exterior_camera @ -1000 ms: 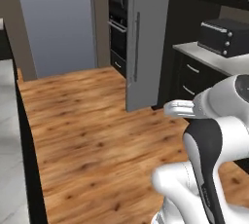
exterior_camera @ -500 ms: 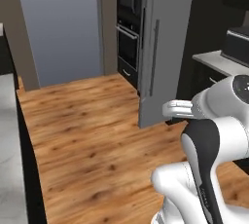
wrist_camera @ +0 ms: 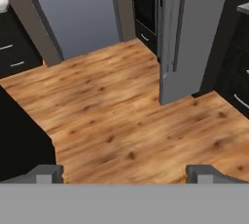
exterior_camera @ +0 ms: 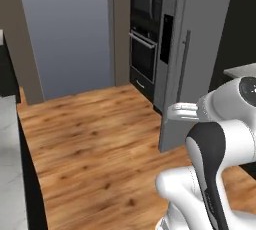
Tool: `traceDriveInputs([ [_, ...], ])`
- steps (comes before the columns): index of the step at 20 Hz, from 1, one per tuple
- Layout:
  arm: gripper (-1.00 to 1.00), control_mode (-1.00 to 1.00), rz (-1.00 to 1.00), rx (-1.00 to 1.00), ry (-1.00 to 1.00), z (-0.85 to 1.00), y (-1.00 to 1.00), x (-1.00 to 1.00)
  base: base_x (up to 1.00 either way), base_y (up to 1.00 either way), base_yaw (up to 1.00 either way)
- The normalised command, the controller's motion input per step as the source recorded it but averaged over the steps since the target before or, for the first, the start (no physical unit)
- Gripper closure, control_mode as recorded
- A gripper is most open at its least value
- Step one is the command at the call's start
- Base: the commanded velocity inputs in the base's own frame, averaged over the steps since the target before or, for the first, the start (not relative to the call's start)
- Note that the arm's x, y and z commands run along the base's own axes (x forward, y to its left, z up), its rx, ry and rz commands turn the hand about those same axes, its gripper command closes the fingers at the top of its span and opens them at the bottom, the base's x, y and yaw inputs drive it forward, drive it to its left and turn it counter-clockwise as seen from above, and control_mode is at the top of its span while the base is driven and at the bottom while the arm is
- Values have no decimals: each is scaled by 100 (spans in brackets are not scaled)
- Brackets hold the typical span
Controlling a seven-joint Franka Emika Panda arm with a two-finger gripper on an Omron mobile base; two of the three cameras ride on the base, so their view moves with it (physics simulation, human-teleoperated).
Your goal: Place the cold items (potato and tomato) from the fridge in one tupperware on the dining counter. Place the warm items (hot dog and kebab skewer) in the stove area in another tupperware.
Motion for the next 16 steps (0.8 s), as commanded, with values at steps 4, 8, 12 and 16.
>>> traceDriveInputs([
  [4,-100,100,0,0,0,0,0,0,100,0,0],
  [8,-100,100,0,0,0,0,0,0,100,0,0],
  [12,-100,100,0,0,0,0,0,0,100,0,0],
  [16,-100,100,0,0,0,0,0,0,100,0,0],
])
